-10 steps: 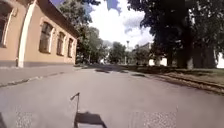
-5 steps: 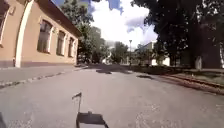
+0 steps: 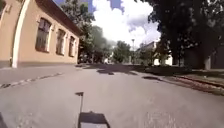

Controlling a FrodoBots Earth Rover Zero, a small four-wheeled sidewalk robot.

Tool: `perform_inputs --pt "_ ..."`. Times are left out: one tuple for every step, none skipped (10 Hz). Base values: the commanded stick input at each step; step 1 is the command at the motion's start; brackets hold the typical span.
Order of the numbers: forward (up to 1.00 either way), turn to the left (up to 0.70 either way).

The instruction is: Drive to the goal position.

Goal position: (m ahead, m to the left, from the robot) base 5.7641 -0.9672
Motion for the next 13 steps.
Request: perform_inputs --pt "1.0 -0.22" --pt "1.0 -0.4" --pt "1.0 -0.4" --pt "1.0 -0.4" --pt "1.0 -0.29" --pt "1.0 -0.01" --pt "1.0 0.0" --pt "1.0 0.0" --pt "1.0 0.0" --pt "1.0 0.0" --pt "1.0 0.0" --pt "1.0 0.0" --pt "1.0 0.0"
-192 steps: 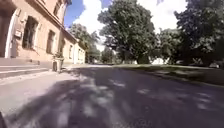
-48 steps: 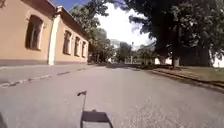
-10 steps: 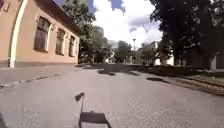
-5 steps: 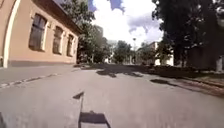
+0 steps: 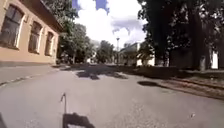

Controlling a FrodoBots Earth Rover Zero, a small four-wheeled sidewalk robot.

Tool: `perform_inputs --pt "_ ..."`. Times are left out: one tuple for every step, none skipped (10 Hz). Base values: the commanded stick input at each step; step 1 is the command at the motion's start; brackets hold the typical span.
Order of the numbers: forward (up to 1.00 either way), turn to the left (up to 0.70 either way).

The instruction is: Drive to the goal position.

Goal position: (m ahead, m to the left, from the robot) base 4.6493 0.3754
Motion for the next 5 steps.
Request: perform_inputs --pt "1.0 0.0" --pt "1.0 0.0" --pt "1.0 0.0" --pt "1.0 0.0" --pt "1.0 0.0"
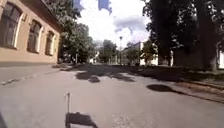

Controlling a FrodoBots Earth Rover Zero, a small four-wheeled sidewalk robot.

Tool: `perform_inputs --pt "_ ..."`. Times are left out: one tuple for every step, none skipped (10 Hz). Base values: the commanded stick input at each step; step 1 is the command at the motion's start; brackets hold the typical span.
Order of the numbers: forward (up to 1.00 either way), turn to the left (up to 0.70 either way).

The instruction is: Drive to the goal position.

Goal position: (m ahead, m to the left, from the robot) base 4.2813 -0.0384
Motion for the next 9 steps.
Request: perform_inputs --pt "1.0 0.0" --pt "1.0 0.0" --pt "1.0 0.0" --pt "1.0 0.0" --pt "1.0 0.0" --pt "1.0 0.0" --pt "1.0 0.0" --pt "1.0 0.0" --pt "1.0 0.0"
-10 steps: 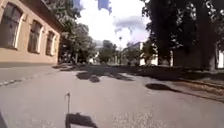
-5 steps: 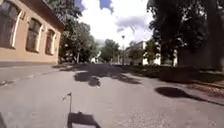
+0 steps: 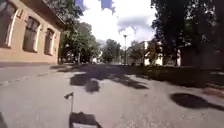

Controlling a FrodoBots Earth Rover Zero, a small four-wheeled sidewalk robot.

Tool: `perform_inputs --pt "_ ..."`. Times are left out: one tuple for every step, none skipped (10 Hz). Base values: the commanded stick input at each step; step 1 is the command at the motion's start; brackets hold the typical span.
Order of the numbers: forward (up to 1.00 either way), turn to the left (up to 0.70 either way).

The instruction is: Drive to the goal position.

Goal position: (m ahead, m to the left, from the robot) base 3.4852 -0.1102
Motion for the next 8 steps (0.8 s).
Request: perform_inputs --pt "1.0 0.0" --pt "1.0 0.0" --pt "1.0 0.0" --pt "1.0 0.0" --pt "1.0 0.0" --pt "1.0 0.0" --pt "1.0 0.0" --pt "1.0 0.0"
